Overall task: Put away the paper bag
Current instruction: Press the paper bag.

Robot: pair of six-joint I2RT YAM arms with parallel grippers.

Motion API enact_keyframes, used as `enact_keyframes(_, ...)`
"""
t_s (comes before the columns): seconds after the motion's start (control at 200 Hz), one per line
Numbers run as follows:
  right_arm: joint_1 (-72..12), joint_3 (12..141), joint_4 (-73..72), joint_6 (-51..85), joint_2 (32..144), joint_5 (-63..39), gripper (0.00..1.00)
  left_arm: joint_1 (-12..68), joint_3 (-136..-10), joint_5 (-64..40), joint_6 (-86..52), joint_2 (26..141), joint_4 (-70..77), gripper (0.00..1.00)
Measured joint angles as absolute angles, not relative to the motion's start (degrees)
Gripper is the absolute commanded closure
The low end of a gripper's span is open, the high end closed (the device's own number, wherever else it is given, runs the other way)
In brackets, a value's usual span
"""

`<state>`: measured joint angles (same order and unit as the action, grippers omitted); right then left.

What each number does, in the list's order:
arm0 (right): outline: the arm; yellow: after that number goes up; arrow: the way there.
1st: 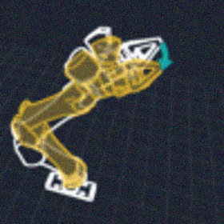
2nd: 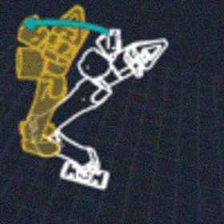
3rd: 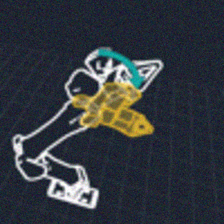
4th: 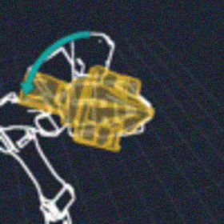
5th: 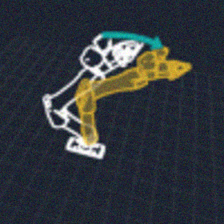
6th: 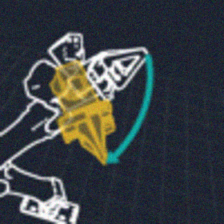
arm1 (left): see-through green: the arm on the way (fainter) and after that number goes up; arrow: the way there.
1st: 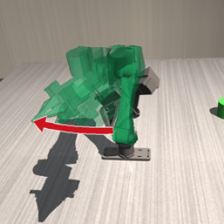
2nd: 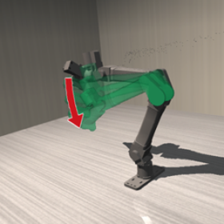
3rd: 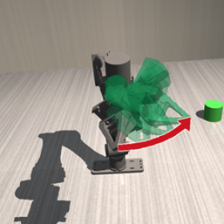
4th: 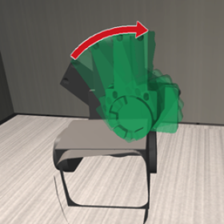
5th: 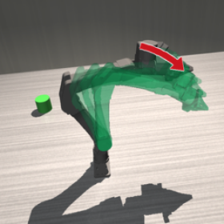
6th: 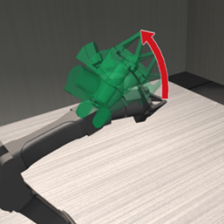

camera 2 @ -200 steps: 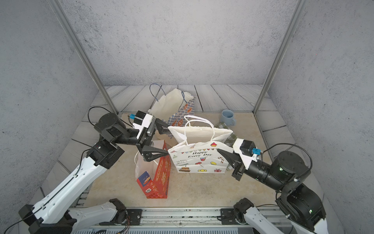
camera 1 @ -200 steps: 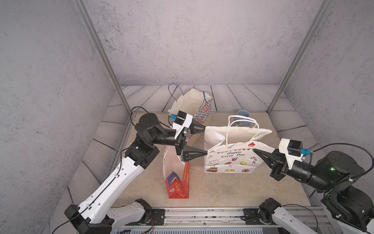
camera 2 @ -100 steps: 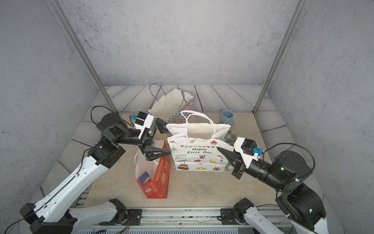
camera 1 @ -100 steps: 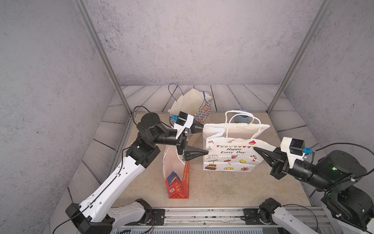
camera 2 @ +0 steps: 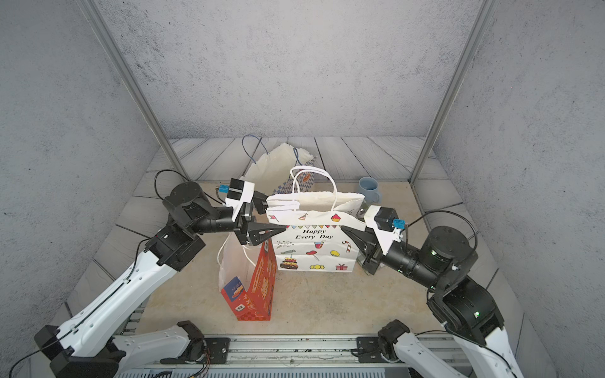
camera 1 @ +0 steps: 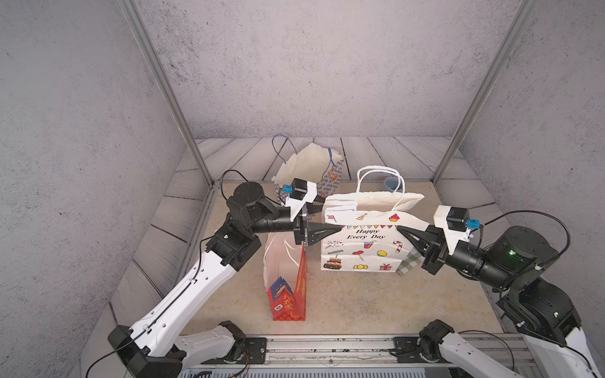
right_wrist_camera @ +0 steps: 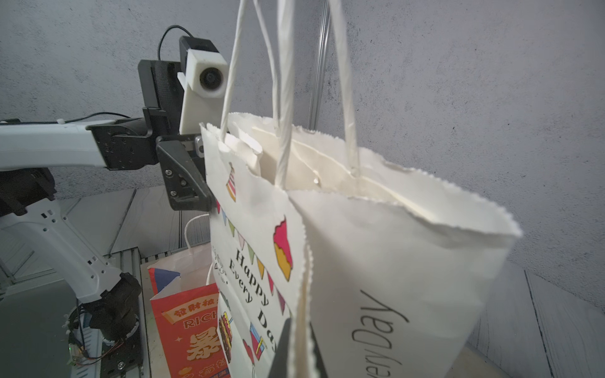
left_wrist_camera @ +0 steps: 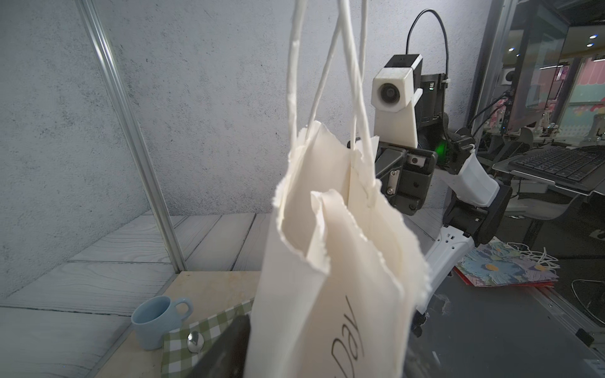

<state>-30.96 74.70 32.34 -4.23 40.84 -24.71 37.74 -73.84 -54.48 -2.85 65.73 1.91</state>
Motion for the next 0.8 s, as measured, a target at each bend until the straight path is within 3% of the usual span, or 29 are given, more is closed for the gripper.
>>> enact_keyframes(0.801, -30.96, 74.72, 32.69, -0.56, 42.39, -22.15, 0.99, 38.11, -73.87, -51.0, -2.72, 65.52, 3.01, 0.74)
